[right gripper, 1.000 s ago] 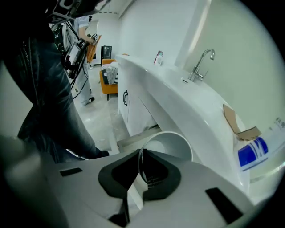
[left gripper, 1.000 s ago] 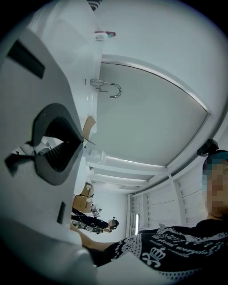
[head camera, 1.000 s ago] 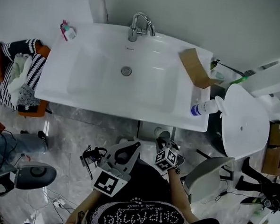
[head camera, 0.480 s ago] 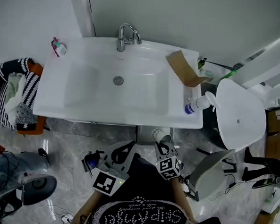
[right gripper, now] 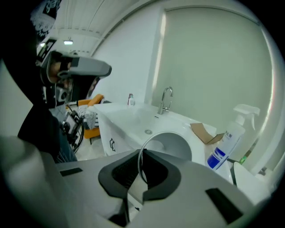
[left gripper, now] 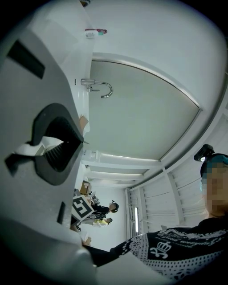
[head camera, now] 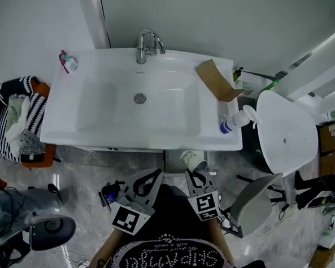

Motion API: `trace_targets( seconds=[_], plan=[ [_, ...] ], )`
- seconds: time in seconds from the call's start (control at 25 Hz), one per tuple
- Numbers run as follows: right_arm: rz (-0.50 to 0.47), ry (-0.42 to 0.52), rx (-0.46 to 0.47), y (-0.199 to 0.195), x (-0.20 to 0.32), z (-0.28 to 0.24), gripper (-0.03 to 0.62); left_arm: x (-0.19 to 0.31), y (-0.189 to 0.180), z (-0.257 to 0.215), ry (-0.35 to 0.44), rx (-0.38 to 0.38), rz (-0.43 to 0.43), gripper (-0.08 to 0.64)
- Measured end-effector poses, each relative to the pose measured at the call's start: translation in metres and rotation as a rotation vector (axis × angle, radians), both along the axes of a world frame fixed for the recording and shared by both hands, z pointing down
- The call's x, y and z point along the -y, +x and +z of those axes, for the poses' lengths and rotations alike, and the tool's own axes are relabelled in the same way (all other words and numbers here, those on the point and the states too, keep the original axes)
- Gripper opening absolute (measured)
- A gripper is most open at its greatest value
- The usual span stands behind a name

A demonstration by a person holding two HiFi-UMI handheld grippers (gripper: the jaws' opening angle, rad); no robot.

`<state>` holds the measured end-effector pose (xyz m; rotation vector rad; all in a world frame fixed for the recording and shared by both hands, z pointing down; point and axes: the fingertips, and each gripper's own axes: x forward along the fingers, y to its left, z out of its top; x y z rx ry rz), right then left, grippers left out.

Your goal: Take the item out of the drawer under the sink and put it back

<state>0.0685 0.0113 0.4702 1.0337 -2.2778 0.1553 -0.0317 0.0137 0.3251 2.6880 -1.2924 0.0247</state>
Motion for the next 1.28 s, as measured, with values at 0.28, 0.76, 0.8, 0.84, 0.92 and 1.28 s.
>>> trace_targets(
  seconds=[0.28,0.76,0.8,0.84,0.92,1.28],
  plan=[
    [0.067,0.074,0.158,-0.010,-0.004,-0.048,0.023,-0.007,-0.012,0.002,-0.017,-0.010,-0.012,0.000],
    [0.116,0.190,0.280,-0.021,-0.020,-0.104,0.023,-0.013,-0.020,0.002,0.010,0.015,0.010,0.000],
    [0.121,0.197,0.289,-0.022,-0.020,-0.108,0.023,-0.013,-0.019,0.003,0.016,0.023,0.018,0.000],
    [0.124,0.204,0.291,-0.023,-0.020,-0.110,0.023,-0.012,-0.017,0.003,0.022,0.032,0.028,0.000],
    [0.123,0.212,0.288,-0.024,-0.019,-0.113,0.023,-0.010,-0.013,0.003,0.030,0.044,0.049,0.000],
    [0.107,0.204,0.339,-0.032,-0.015,-0.123,0.023,-0.011,-0.003,0.009,0.044,0.122,0.119,0.000]
  ],
)
